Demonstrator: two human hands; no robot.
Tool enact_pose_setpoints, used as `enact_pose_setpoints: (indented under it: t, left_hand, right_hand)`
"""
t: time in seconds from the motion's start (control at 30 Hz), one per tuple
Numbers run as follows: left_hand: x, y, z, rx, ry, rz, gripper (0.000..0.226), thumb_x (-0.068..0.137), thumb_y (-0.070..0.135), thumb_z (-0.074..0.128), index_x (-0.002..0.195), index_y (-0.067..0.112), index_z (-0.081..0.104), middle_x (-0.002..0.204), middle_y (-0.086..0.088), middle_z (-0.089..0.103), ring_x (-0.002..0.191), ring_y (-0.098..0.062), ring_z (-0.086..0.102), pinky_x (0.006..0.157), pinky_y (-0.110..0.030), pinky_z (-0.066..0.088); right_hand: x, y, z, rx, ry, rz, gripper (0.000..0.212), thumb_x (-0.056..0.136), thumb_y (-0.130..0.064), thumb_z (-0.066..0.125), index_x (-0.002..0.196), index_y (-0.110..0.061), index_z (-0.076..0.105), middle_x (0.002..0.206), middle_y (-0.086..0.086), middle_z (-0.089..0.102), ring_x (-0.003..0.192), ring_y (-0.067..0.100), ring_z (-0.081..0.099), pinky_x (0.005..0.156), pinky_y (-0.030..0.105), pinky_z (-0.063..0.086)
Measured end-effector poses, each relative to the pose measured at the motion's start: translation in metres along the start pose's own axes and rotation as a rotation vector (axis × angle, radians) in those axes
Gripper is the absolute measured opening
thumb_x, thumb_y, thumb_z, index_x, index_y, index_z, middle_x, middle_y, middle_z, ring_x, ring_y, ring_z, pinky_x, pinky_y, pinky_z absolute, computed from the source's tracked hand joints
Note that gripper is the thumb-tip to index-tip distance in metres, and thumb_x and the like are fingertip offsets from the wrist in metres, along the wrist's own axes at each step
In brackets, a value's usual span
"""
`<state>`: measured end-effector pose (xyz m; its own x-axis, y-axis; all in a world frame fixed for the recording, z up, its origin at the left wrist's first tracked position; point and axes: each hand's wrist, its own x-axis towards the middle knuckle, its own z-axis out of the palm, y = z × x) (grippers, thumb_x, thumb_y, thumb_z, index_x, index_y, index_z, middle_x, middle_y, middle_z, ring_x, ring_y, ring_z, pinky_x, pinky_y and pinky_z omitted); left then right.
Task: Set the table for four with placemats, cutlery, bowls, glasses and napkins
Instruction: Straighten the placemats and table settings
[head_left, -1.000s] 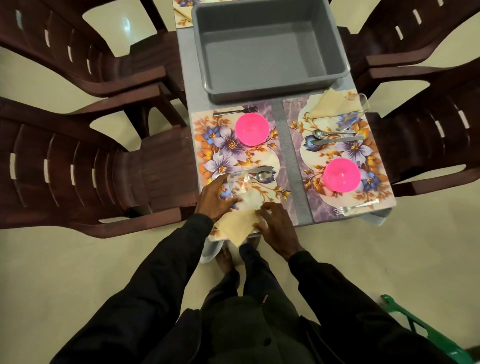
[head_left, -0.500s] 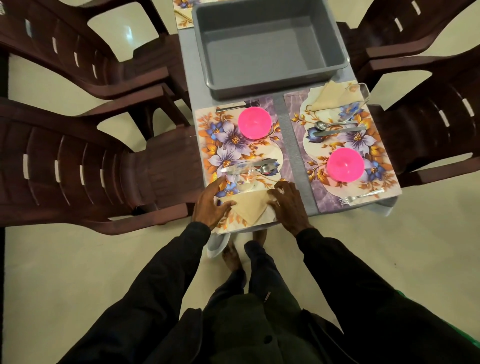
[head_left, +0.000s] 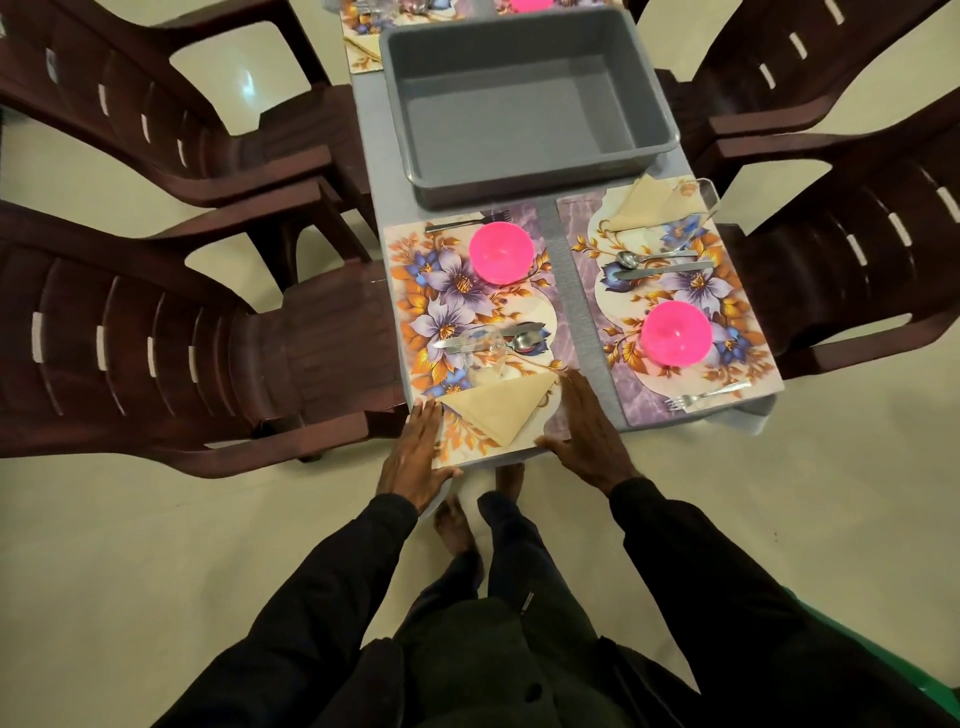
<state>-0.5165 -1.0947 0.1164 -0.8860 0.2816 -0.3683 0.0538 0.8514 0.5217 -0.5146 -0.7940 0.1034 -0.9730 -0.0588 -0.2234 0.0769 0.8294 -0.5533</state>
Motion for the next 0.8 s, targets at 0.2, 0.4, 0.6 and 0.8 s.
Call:
enact_pose_setpoints:
  t: [0.2,0.4,0.6,0.8]
  left_hand:
    - [0.005,0.000,-0.002,-0.010,-0.020,0.019,0.114,0.079,0.036,0.085,0.161,0.014,0.010,0.170,-0.001,0.005,0.151,-0.009,-0.005,0.120,-0.040,0.033]
    - [0.007,0.003,-0.003,-0.036,-0.028,-0.021,0.120,0.075,0.034,0.088,0.162,0.020,0.007,0.170,0.003,0.006,0.155,-0.020,0.018,0.111,-0.042,0.045]
    - [0.007,0.009,0.003,-0.055,-0.018,-0.057,0.117,0.080,0.037,0.085,0.162,0.019,0.004,0.170,-0.002,0.007,0.153,-0.024,0.026,0.112,-0.039,0.040]
    - [0.005,0.009,0.002,-0.068,-0.011,-0.089,0.119,0.077,0.039,0.086,0.162,0.019,0.005,0.169,-0.004,0.016,0.148,-0.028,0.035,0.108,-0.041,0.044]
  right_hand:
    - [-0.003,0.010,-0.006,-0.198,-0.054,-0.056,0.115,0.079,-0.061,0.076,0.160,-0.010,0.012,0.169,0.007,0.013,0.156,0.023,0.012,0.122,0.044,0.027]
    - [-0.010,0.006,-0.009,-0.229,-0.057,-0.028,0.111,0.081,-0.057,0.075,0.160,-0.006,0.015,0.169,0.009,0.013,0.156,0.024,0.014,0.121,0.043,0.026]
    - [-0.002,0.005,-0.014,-0.225,-0.125,-0.016,0.116,0.079,-0.059,0.076,0.161,-0.010,0.009,0.170,0.005,0.008,0.157,0.022,0.009,0.122,0.041,0.022]
    - [0.011,0.003,-0.022,-0.346,-0.156,-0.053,0.111,0.071,-0.057,0.082,0.156,-0.010,0.026,0.167,0.007,0.020,0.155,0.023,0.017,0.118,0.049,0.037]
